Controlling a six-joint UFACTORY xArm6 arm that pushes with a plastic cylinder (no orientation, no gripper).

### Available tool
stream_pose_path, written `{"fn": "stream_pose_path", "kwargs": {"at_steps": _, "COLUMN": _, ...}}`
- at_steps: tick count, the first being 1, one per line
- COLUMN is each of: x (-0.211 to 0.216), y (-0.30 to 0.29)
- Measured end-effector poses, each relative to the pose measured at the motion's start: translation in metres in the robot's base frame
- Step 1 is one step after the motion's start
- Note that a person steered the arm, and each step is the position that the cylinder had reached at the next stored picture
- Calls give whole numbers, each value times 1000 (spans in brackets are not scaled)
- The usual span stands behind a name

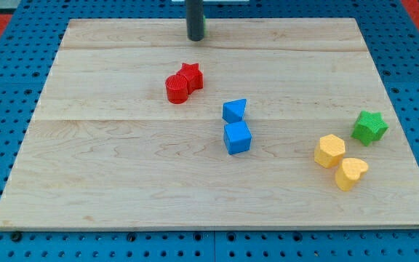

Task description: Place the green star at the top of the triangle

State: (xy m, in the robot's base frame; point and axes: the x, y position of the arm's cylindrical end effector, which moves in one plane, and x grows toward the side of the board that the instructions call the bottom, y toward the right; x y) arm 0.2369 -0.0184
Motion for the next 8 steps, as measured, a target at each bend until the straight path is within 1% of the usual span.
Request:
{"fn": "stream_pose_path", "kwargs": {"at_steps": 1, "x": 39, "y": 29}}
{"fn": "stream_pose_path", "kwargs": {"at_steps": 2, "x": 80, "y": 154}}
{"fn": "stream_pose_path", "kwargs": {"at_steps": 3, "x": 151, "y": 243}}
{"fn": "stream_pose_path", "kwargs": {"at_steps": 4, "x": 223, "y": 265}}
{"fn": "stream_pose_path", "kwargs": {"at_steps": 5, "x": 267, "y": 274}}
{"fn": "stream_pose_path", "kwargs": {"at_steps": 6, "x": 281, "y": 284}}
{"fn": "stream_pose_path", "kwargs": {"at_steps": 7, "x": 287, "y": 334}}
{"fn": "stream_pose_path", "kwargs": {"at_steps": 8, "x": 326, "y": 323}}
